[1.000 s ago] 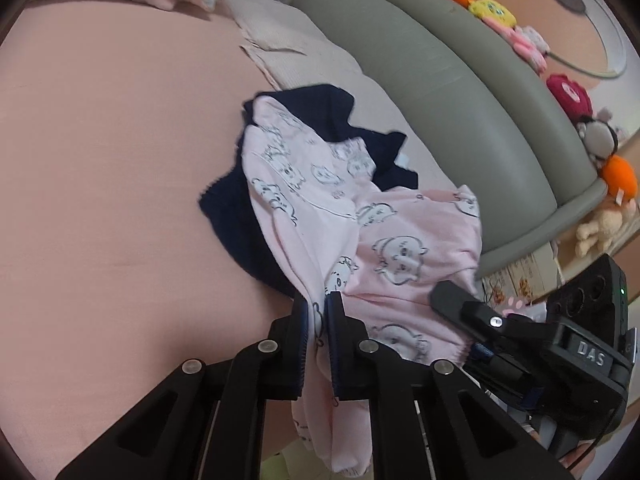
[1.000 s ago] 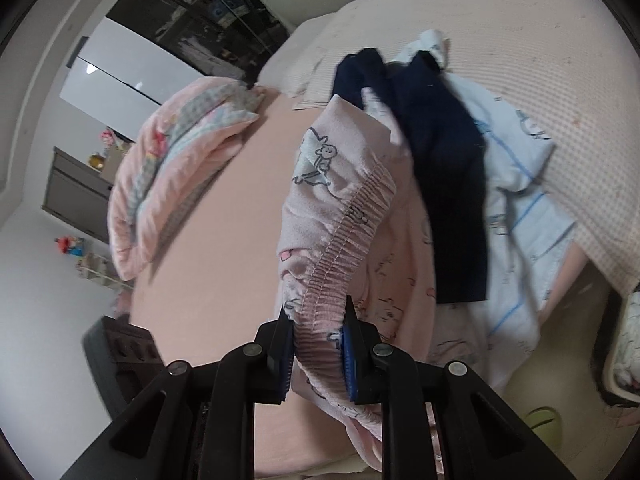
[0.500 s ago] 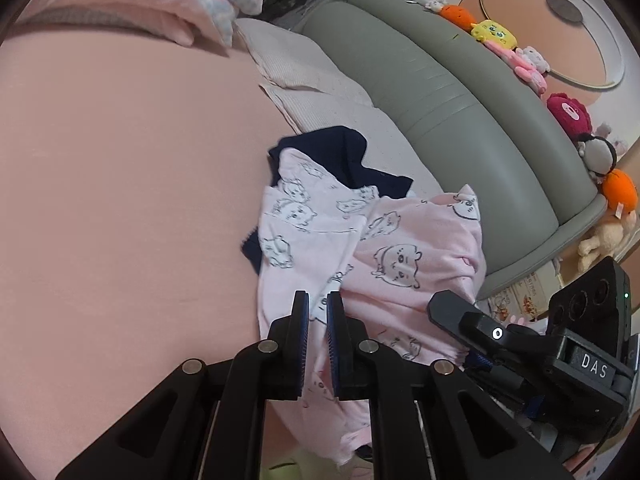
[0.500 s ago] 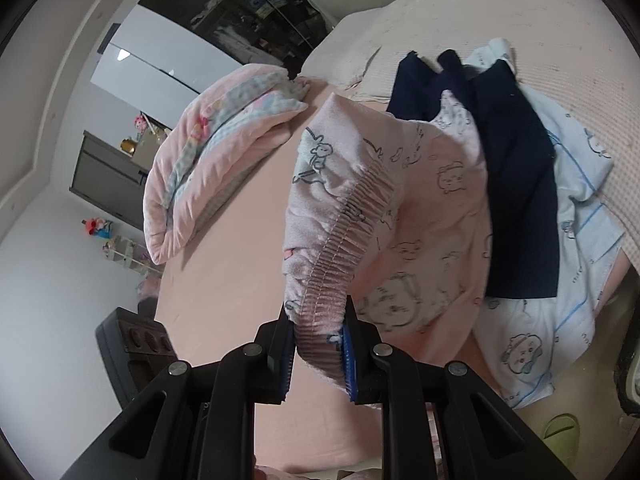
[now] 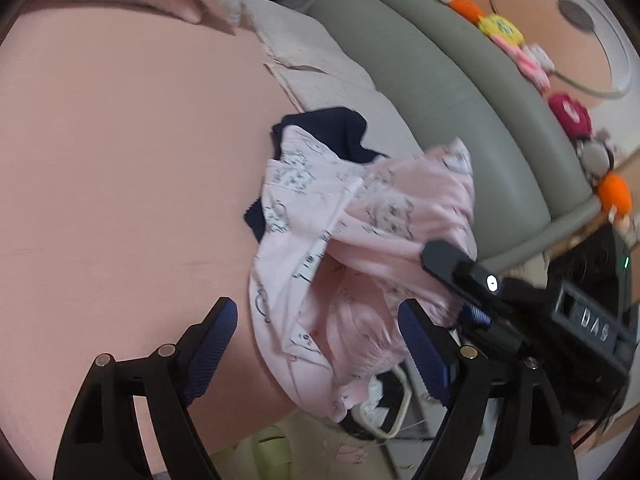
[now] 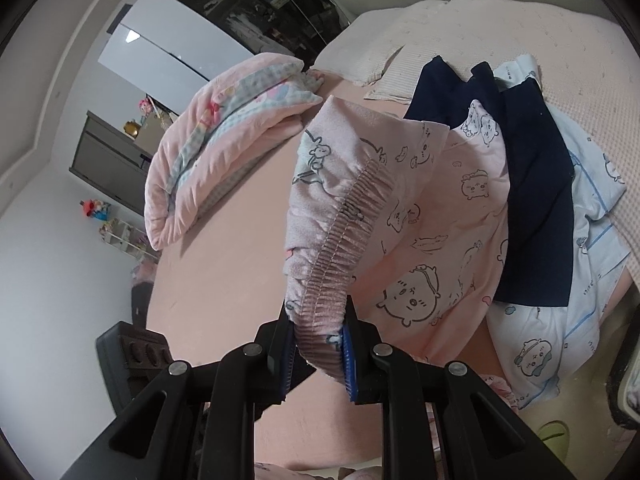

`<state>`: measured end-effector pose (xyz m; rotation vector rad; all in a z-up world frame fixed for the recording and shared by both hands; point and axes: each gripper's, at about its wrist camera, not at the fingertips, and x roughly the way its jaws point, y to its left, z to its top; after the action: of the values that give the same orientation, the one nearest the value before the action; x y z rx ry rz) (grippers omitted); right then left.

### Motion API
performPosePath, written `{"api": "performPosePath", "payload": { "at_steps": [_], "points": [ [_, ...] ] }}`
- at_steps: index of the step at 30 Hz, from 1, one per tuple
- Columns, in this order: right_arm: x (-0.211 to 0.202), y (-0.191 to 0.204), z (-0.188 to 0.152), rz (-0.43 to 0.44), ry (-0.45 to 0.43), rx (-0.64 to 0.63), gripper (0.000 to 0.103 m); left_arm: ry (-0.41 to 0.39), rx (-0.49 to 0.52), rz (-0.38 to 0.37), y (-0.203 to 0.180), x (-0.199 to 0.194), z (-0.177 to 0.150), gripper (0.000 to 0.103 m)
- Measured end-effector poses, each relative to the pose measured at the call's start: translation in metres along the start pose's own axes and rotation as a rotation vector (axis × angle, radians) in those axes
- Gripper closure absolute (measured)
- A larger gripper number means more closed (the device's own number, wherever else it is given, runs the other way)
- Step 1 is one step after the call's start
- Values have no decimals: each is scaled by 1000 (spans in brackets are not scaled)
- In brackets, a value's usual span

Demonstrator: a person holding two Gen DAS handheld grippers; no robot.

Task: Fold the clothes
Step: 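Lift the pink pajama pants by the waistband with the right gripper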

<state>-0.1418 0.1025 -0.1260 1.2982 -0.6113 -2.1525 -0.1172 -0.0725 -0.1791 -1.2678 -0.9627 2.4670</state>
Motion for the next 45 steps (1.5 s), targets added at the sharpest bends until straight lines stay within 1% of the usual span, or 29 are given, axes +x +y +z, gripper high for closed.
{"api": "performPosePath", "payload": {
  "at_steps": [3, 6, 11, 16, 21, 23, 27, 28, 29, 30, 32, 33, 36, 40, 42, 45],
  "points": [
    [0, 2, 1, -12, 2, -8, 85, 4, 66, 6, -14, 1, -6, 21],
    [-2, 3, 2, -11, 5, -10, 85, 16, 111, -44, -25, 1, -12, 21],
    [-4, 5, 3, -10, 16, -16, 84, 11, 179, 6, -41, 3, -17, 21],
    [-8, 14, 3, -5, 24, -45, 84, 30, 194, 21, -47, 13, -20, 20],
    [-16, 22, 2, 34, 12, -55, 85, 27, 210, 35, -56, 21, -25, 21],
    [-19, 25, 3, 53, 6, -49, 84, 15, 194, 29, -56, 22, -26, 20],
    [-27, 31, 4, 88, -12, -51, 85, -14, 178, 64, -53, 19, -28, 22],
    [-29, 32, 5, 97, -16, -50, 85, -28, 177, 71, -52, 17, -29, 24],
    [-31, 34, 5, 102, -21, -50, 85, -39, 173, 82, -50, 15, -30, 33],
    [-33, 35, 5, 107, -26, -50, 85, -48, 168, 94, -48, 13, -31, 47],
    [-36, 38, 6, 114, -34, -53, 85, -48, 138, 113, -43, 9, -31, 59],
    [-37, 39, 6, 116, -34, -52, 85, -57, 143, 120, -42, 7, -31, 63],
    [-36, 40, 5, 119, -28, -49, 85, -73, 164, 146, -41, 1, -33, 70],
    [-33, 41, 0, 118, -22, -37, 84, -63, 190, 154, -37, -1, -27, 74],
    [-34, 39, -1, 117, -24, -25, 82, -68, 188, 157, -35, -4, -28, 76],
    [-37, 35, 0, 84, -23, 0, 82, -60, 184, 153, -34, -3, -28, 78]
  ]
}}
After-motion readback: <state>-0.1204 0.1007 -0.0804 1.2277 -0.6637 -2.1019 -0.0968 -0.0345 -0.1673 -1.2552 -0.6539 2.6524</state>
